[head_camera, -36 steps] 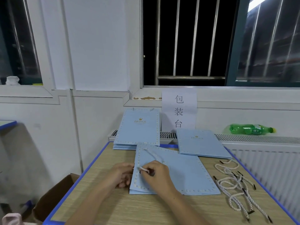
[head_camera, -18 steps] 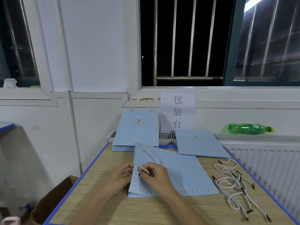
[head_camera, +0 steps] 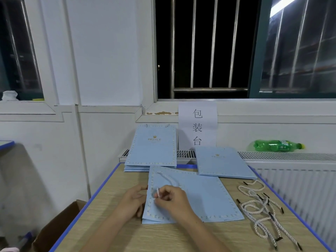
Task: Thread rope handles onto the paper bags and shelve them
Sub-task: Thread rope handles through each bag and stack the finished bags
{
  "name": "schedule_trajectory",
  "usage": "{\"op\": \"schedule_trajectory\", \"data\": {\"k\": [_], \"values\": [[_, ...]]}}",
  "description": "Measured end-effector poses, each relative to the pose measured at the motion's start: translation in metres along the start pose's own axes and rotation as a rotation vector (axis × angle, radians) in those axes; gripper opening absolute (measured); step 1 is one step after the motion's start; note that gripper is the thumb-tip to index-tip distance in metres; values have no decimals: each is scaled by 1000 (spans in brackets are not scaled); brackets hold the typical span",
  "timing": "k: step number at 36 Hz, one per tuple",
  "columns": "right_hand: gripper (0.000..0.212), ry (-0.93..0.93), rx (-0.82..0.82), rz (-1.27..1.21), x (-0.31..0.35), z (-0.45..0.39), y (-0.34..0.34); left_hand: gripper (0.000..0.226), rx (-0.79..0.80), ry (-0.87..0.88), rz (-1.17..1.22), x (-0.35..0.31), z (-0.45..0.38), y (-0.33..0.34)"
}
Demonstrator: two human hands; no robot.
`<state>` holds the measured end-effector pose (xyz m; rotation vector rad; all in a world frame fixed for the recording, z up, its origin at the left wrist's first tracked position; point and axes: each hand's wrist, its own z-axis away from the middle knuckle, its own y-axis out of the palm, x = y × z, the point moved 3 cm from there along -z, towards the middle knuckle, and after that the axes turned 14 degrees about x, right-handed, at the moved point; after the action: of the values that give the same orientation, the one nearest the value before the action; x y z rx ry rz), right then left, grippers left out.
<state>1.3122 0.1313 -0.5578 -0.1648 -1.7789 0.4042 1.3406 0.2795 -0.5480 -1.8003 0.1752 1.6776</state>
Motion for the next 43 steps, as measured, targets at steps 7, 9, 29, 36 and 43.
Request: {"op": "schedule_trajectory", "data": {"k": [7,9,29,36,43], "values": [[18,-9,-30,-9,0,0,-1,29,50,-94,118,-7,-4,-1],[17,-8,-18,7,-1,-1,1,38,52,-92,104,-6,-4,-1],[14,-56,20,-381,6,-1,-1,21,73,143,-485,-1,-6,20],[3,-50,-91,-97,3,-3,-1,37,119,147,-159,-22,-25,25],[21,33,-172,-253,5,0,-7,6,260,189,518,-39,-27,21]]}}
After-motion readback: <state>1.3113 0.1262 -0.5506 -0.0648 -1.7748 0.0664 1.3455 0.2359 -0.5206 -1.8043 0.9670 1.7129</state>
